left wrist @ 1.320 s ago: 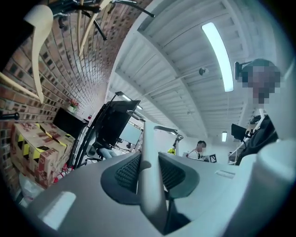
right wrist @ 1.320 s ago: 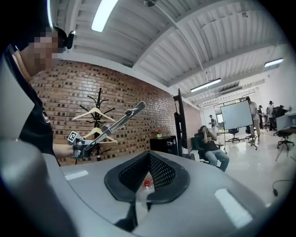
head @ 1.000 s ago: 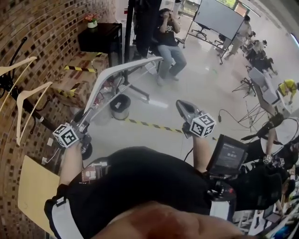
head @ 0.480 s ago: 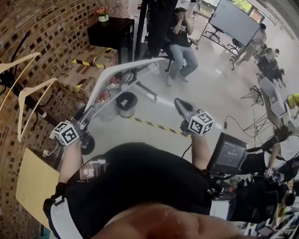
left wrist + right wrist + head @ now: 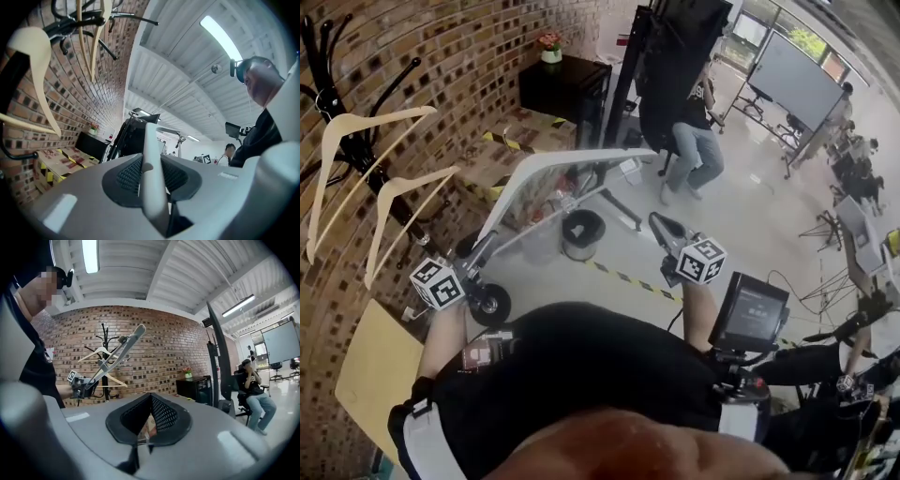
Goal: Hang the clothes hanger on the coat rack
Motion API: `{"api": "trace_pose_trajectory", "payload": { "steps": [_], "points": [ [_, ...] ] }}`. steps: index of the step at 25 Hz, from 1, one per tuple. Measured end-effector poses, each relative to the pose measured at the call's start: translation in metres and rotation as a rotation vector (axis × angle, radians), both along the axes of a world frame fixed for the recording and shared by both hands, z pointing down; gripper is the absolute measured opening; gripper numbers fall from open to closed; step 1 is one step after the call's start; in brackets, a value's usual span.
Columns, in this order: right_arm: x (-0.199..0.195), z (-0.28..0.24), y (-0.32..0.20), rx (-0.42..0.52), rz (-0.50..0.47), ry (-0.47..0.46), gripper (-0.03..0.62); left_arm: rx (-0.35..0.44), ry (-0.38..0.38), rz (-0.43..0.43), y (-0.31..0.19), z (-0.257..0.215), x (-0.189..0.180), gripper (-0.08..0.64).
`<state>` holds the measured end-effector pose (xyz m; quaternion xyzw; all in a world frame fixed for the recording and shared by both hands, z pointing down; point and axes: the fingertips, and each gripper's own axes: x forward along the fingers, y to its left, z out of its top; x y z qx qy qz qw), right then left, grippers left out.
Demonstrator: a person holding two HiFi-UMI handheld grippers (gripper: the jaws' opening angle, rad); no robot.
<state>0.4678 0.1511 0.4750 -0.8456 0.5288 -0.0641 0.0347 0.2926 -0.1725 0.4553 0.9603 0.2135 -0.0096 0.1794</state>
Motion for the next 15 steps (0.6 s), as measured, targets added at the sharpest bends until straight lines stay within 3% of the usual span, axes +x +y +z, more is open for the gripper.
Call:
{"api": "trace_pose_trajectory", "payload": {
  "steps": [7,15],
  "points": [
    [0.013,0.003,-0.129,0.005,-0.216,-0.015,0.014,0.053,0.031,-0.146,-0.057,-0.034,-0.045,0.104],
    [0.053,-0.012,-0.259,-0.02,-0.577,0.006,0.014,0.068,0.071,-0.455,-0.083,-0.045,-0.076,0.104]
  ]
}}
